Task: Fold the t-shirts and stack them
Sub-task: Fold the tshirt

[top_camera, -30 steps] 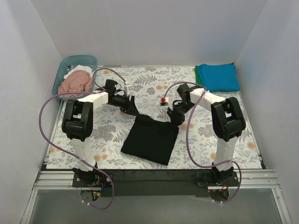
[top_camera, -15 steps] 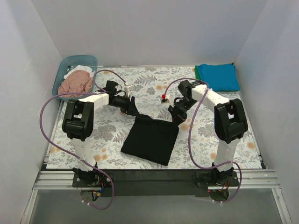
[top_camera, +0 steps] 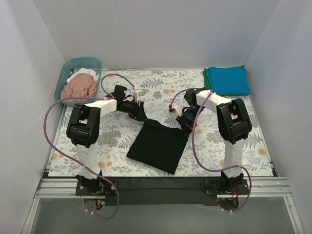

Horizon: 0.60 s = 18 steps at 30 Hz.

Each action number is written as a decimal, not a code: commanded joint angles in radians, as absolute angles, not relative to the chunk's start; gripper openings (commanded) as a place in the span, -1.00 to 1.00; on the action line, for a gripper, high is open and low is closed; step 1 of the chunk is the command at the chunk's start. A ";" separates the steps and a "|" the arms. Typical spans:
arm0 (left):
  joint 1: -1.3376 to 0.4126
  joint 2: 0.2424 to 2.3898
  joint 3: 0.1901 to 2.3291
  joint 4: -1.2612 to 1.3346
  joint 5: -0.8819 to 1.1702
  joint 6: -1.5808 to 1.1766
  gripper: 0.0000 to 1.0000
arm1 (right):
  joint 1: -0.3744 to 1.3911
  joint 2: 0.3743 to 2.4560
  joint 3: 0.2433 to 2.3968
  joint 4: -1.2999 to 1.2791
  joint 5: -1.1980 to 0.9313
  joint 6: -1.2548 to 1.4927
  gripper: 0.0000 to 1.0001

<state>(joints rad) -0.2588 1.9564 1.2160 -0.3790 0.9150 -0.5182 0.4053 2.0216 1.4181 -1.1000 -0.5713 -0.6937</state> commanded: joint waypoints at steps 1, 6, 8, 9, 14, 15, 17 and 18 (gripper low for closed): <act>-0.270 1.942 1.216 -0.324 0.919 -0.538 -0.20 | 0.400 2.042 1.459 -1.077 -0.525 -0.664 -0.97; -0.285 1.921 1.203 -0.276 0.948 -0.569 -0.70 | 0.400 2.052 1.444 -1.046 -0.494 -0.660 -0.97; -0.285 1.879 1.174 -0.191 0.936 -0.618 -1.00 | 0.400 2.052 1.439 -1.037 -0.483 -0.664 -0.97; -0.285 1.868 1.148 -0.158 0.921 -0.636 -1.00 | 0.400 2.048 1.433 -1.032 -0.480 -0.664 -0.97; -0.284 1.956 1.175 -0.132 0.764 -0.673 -1.00 | 0.399 2.049 1.420 -1.008 -0.439 -0.661 -0.97; -0.284 1.963 1.178 -0.129 0.749 -0.679 -1.00 | 0.397 2.048 1.419 -0.991 -0.425 -0.660 -0.97; -0.284 1.977 1.178 -0.103 0.712 -0.701 -1.00 | 0.391 2.046 1.416 -0.970 -0.388 -0.654 -0.97; -0.284 1.980 1.180 -0.095 0.672 -0.712 -1.00 | 0.391 2.052 1.419 -0.951 -0.376 -0.652 -0.97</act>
